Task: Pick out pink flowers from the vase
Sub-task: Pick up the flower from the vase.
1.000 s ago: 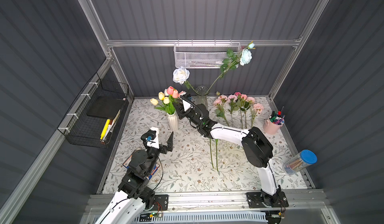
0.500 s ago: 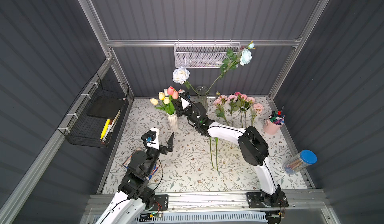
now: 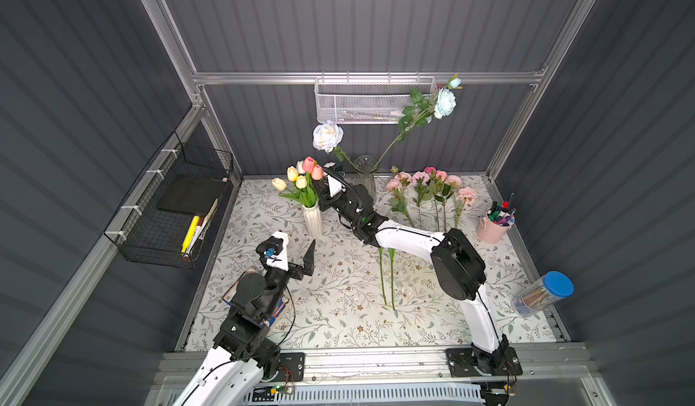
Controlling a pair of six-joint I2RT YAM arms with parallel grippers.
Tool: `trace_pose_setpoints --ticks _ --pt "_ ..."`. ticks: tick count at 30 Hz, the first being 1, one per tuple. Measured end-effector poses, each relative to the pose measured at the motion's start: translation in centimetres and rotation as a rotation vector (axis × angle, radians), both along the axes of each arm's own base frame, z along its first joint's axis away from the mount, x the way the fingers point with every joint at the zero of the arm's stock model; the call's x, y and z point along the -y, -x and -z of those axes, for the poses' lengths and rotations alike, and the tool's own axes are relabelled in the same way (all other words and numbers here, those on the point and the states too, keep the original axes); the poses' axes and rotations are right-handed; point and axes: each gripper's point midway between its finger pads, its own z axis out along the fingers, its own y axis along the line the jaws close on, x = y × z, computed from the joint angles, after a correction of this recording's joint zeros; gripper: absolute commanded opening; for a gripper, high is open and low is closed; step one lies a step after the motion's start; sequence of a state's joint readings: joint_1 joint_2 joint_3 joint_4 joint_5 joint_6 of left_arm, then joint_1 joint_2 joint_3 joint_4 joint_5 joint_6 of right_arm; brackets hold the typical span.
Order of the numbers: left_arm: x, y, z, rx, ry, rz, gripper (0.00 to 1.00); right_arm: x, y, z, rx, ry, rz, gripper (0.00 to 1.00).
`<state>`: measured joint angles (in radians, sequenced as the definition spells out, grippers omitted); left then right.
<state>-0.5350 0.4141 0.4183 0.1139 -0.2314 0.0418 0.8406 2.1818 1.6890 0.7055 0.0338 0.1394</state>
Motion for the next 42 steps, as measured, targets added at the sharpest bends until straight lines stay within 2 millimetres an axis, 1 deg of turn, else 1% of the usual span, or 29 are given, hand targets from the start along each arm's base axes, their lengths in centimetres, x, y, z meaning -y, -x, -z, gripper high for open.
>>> trace_pose_setpoints --ticks 9,10,13,14,26,30,37,40,42 --pt "0.0 0.0 0.0 0.000 0.000 0.000 0.99 0.0 0.0 0.5 -0.027 0.003 -0.002 0.17" --pt "0.0 0.0 0.0 0.000 0.000 0.000 0.99 -0.1 0.0 0.5 -0.029 0.003 -0.003 0.16" --pt "0.0 0.0 0.0 0.001 -0.003 0.000 0.99 -0.1 0.0 0.6 -0.035 -0.002 -0.007 0.02" --pt "0.0 0.0 0.0 0.002 -0.003 -0.001 0.99 -0.1 0.0 0.6 -0.037 -0.004 -0.009 0.00" --pt "0.0 0.0 0.0 0.003 -0.007 -0.001 0.99 -0.1 0.1 0.2 -0.010 0.018 -0.007 0.00" --pt "0.0 0.0 0.0 0.003 -0.007 -0.001 0.99 0.3 0.5 -1.3 0.024 0.026 -0.004 0.00" --pt "0.0 0.0 0.0 0.004 -0.010 -0.001 0.99 1.4 1.5 -5.8 0.094 -0.022 0.001 0.00" --pt "0.0 0.0 0.0 0.004 -0.010 -0.001 0.99 1.7 1.7 -6.8 0.111 -0.031 0.003 0.00" --pt "0.0 0.0 0.0 0.004 -0.010 0.000 0.99 1.7 1.7 -6.9 0.116 -0.031 0.004 0.00"
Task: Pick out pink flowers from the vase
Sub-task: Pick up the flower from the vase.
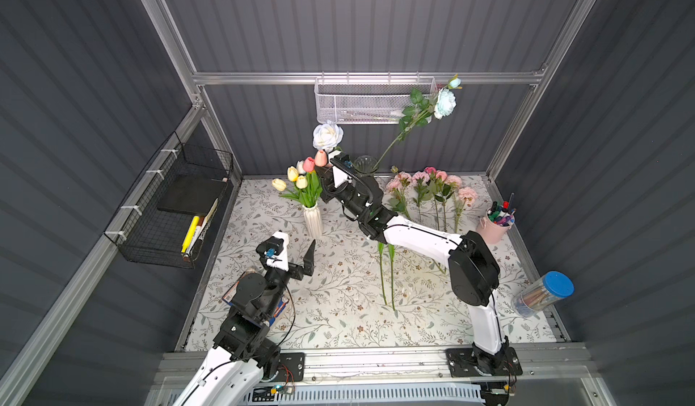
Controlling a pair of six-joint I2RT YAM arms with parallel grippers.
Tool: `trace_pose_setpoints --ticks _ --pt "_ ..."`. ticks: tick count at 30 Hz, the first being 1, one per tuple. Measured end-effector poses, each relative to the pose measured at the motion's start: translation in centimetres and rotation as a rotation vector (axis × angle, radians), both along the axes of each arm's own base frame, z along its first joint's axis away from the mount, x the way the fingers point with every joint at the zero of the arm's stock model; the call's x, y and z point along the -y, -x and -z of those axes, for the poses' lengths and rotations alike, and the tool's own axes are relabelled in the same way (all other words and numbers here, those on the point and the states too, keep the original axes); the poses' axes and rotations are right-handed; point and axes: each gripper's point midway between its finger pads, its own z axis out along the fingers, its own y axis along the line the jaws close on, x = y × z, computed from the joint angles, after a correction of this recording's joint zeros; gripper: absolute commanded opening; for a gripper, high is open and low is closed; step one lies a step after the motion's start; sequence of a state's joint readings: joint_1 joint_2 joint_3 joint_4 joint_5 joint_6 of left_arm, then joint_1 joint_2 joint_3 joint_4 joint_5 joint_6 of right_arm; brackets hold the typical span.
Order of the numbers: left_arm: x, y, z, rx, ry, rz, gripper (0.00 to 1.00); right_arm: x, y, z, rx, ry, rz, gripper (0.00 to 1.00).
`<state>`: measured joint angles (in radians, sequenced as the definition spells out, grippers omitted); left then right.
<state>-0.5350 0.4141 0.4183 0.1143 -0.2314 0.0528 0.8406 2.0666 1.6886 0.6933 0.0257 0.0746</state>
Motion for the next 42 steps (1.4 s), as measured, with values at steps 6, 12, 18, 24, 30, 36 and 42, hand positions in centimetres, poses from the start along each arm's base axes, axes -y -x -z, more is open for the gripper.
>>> trace_pose_setpoints --ticks 6,12,18,24,30,36,42 --pt "0.0 0.0 0.0 0.001 -0.004 0.000 0.99 0.0 0.1 -0.2 0.006 0.012 -0.001 0.00" --pt "0.0 0.0 0.0 0.003 -0.008 0.000 0.99 1.0 1.2 -3.1 0.048 0.007 -0.004 0.00" --pt "0.1 0.0 0.0 0.006 -0.015 0.006 0.99 2.3 2.6 -7.2 0.102 -0.016 -0.009 0.00" --pt "0.2 0.1 0.0 0.007 -0.018 0.011 0.99 3.1 3.8 -10.0 0.139 -0.020 -0.021 0.00" --pt "0.2 0.1 0.0 0.008 -0.022 0.014 0.99 4.4 5.3 -12.7 0.175 -0.016 -0.023 0.00" --pt "-0.1 0.7 -0.7 0.038 -0.017 0.012 0.99 7.5 8.3 -17.1 0.229 -0.025 -0.019 0.00" --pt "-0.4 1.0 -1.2 0.059 -0.014 0.008 0.99 12.5 12.4 -21.5 0.249 -0.033 -0.001 0.00"
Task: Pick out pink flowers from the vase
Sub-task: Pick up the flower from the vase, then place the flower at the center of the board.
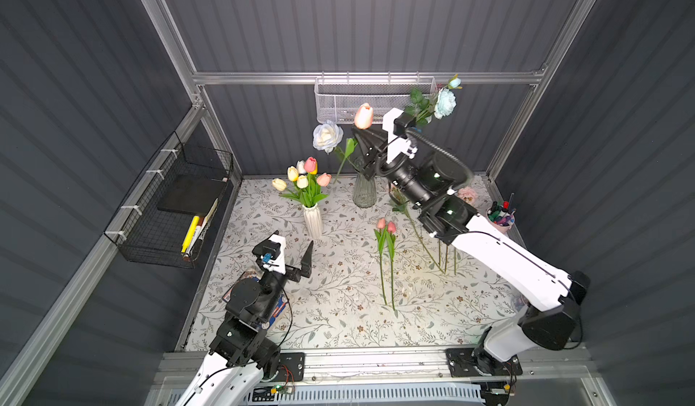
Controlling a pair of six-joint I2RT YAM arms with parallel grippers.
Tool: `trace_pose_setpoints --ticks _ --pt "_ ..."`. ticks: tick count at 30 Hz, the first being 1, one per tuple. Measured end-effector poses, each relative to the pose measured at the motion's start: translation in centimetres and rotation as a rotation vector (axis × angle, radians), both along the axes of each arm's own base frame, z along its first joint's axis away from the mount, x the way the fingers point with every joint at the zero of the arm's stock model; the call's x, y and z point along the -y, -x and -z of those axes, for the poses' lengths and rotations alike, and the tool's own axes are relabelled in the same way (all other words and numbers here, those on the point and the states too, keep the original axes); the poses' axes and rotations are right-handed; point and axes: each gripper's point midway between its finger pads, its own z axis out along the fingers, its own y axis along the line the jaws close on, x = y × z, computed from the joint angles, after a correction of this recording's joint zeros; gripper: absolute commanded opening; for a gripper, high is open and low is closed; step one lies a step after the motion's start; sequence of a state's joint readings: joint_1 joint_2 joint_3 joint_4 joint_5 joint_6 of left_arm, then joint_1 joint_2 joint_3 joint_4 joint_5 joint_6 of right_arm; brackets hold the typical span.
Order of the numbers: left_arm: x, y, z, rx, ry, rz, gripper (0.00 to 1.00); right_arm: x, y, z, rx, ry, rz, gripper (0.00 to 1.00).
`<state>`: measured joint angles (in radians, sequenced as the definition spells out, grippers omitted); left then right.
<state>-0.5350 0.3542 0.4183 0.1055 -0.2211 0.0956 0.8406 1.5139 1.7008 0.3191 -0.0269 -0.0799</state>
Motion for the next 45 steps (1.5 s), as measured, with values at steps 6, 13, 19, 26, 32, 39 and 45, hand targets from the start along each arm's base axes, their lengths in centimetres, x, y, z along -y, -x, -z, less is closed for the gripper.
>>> trace_pose_setpoints --ticks 6,13,19,26,32,39,45 --pt "0.1 -0.1 0.3 -0.009 -0.008 0.000 0.99 4.0 -0.3 2.0 -0.186 0.067 0.113 0.00" --pt "0.4 -0.5 1.0 -0.036 -0.025 0.005 0.99 8.8 -6.1 12.3 -0.622 0.158 0.234 0.00" --pt "0.9 -0.8 1.8 -0.064 -0.042 0.021 0.99 9.0 -6.9 23.4 -1.034 0.261 0.167 0.00" --pt "1.1 -0.8 1.9 -0.066 -0.043 0.031 0.99 5.9 -5.7 34.3 -1.425 0.338 0.045 0.00" --pt "1.1 -0.8 1.9 -0.068 -0.044 0.031 0.99 4.6 -5.4 41.1 -1.604 0.371 0.103 0.00" --pt "1.1 -0.8 1.9 -0.068 -0.044 0.031 0.99 3.3 -8.0 47.6 -1.693 0.439 0.245 0.00" --pt "1.2 -0.9 2.1 -0.074 -0.047 0.035 0.99 3.2 -9.7 52.5 -1.744 0.504 0.331 0.00"
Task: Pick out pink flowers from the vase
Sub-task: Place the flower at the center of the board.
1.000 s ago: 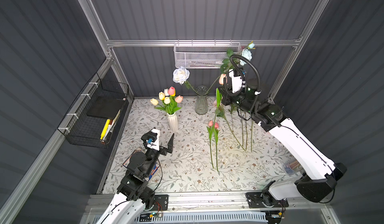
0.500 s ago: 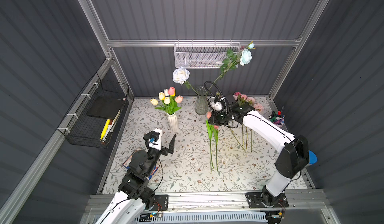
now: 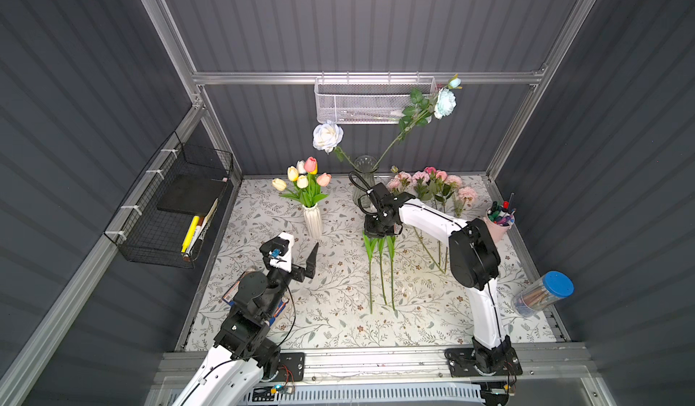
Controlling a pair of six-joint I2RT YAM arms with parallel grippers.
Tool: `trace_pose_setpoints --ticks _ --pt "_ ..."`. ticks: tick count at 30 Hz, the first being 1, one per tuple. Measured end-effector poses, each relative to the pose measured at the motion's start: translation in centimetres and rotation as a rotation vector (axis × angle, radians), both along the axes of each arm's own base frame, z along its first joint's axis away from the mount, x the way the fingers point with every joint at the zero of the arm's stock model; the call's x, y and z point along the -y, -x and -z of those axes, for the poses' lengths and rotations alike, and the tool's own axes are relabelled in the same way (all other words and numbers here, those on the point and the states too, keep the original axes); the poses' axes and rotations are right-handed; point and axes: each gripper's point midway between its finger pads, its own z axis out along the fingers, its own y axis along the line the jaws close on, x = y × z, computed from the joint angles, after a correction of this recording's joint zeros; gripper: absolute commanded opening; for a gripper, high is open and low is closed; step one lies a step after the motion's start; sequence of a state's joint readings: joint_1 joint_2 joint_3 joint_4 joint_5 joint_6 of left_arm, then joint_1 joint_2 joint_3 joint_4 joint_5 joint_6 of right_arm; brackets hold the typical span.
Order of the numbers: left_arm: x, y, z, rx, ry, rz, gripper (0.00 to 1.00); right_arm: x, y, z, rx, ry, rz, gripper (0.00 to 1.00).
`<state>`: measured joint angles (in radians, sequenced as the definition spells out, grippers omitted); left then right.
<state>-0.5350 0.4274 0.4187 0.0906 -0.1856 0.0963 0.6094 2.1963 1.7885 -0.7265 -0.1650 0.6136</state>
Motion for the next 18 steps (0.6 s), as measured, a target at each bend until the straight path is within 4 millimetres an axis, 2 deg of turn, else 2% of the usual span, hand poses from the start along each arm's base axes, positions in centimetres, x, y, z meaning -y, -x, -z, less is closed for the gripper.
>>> trace_pose_setpoints --ticks 5,9,18 --pt "0.1 0.0 0.1 -0.002 -0.001 0.004 0.99 0.0 -0.8 2.0 -0.018 0.046 0.006 0.00" --pt "0.1 0.0 0.0 -0.003 0.000 0.007 0.99 0.2 -1.5 2.4 -0.010 0.081 0.004 0.01" --pt "0.3 -0.1 0.2 -0.010 -0.003 0.015 0.99 0.5 -2.0 2.8 0.000 0.115 0.003 0.24"
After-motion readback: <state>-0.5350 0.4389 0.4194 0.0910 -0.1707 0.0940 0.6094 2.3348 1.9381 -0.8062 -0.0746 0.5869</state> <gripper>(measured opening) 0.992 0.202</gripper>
